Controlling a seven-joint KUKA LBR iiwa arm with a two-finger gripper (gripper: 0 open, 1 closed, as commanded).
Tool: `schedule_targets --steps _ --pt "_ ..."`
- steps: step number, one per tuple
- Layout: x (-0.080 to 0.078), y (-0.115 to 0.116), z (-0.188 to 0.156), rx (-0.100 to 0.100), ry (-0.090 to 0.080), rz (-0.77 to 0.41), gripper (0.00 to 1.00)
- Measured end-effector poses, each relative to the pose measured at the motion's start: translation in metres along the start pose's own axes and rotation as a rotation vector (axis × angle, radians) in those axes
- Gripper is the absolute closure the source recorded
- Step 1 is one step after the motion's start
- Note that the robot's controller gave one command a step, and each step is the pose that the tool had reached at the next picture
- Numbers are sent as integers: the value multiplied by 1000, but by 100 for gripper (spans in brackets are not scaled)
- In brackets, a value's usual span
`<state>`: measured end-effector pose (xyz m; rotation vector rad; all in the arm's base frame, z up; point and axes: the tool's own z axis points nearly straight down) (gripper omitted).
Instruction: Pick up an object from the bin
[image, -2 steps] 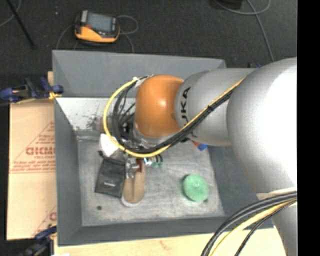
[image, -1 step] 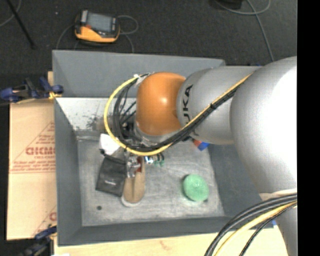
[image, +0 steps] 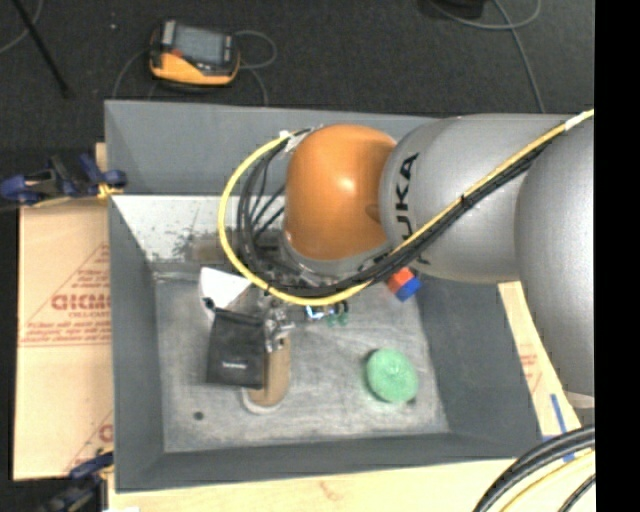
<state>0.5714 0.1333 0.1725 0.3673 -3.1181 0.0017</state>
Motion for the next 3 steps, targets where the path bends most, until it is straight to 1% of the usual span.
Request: schedule_targets --steps 1,2,3 --pt "-18 -35 11 -1 -22 49 100" --pt "-13 -29 11 1 11 99 100" --pt "-15 -46 -64 -1 -3 55 100"
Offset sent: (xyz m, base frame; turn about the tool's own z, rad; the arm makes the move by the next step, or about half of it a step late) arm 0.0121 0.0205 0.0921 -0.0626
